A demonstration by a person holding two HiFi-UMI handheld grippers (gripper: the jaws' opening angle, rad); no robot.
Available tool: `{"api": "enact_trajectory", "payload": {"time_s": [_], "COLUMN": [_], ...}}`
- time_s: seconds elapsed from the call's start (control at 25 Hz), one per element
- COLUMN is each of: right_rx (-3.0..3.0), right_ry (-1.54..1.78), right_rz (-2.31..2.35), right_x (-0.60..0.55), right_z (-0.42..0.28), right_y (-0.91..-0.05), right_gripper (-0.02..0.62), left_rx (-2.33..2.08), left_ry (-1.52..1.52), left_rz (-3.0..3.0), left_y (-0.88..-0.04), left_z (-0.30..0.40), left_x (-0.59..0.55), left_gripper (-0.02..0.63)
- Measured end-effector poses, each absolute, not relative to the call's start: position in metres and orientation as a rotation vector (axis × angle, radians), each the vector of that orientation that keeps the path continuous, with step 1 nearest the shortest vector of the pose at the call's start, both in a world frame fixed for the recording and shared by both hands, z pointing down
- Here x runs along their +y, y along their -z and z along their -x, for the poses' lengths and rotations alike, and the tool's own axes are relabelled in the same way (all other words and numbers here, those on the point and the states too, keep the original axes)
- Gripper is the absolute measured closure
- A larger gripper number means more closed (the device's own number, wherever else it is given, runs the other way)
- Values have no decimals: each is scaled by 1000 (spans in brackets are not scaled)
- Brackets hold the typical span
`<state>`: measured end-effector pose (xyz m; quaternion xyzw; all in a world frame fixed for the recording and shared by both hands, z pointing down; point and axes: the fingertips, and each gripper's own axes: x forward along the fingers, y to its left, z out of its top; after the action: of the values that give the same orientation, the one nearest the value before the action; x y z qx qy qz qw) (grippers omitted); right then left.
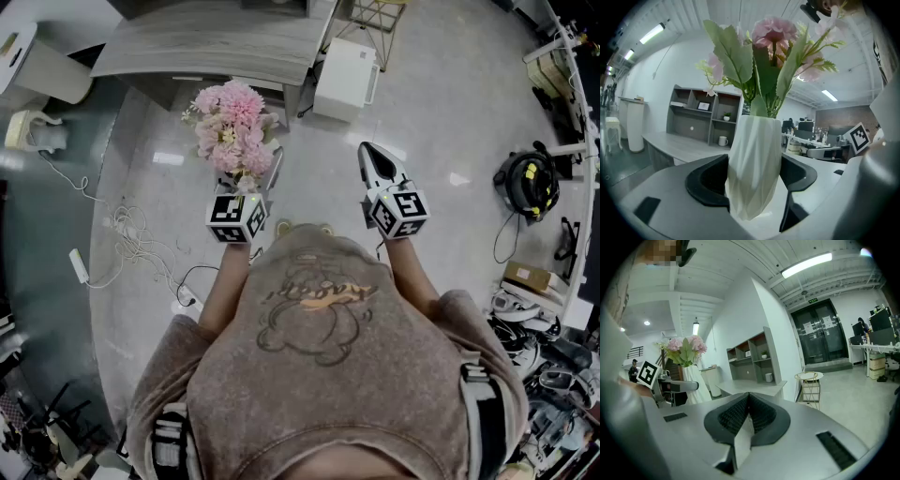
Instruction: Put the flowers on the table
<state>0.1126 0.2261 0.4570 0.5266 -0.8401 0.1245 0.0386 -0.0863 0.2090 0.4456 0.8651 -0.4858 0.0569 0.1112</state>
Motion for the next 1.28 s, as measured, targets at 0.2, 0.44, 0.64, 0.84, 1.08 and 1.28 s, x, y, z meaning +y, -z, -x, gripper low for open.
{"api": "enact_trajectory", "payload": {"time_s": [0.2,0.44,0.64,0.84,1.08,1.28], "right_rx": [-2572,-2561,-2556,-2541,-2522,-2518], "right_ry": [-389,-380,-387,-405,-421,-417], "right_rz": [-1608,-1628,-1687,-1726,-1756,-1765], "right_x": [229,230,235,237,234,220], "right_z": [-106,-101,-91,-79,-66,-56], "right_y": [-459,-456,-455,-460,-464,-466], "right_gripper": [598,598,598,598,598,598], "left_rx": [-1409,-1386,-1352,-1317,-1289,-1284], "left_ry": [-172,-172,-174,-180,-177,-172], "left_rz": [-2551,-2568,-2576,-2598,-2610,-2619], "left_y": [-445,-442,-445,-450,-453,-451], "left_z": [89,93,103,116,130,140], "left_x": [208,206,208,208,200,185], "left_gripper": [262,261,262,262,262,262]}}
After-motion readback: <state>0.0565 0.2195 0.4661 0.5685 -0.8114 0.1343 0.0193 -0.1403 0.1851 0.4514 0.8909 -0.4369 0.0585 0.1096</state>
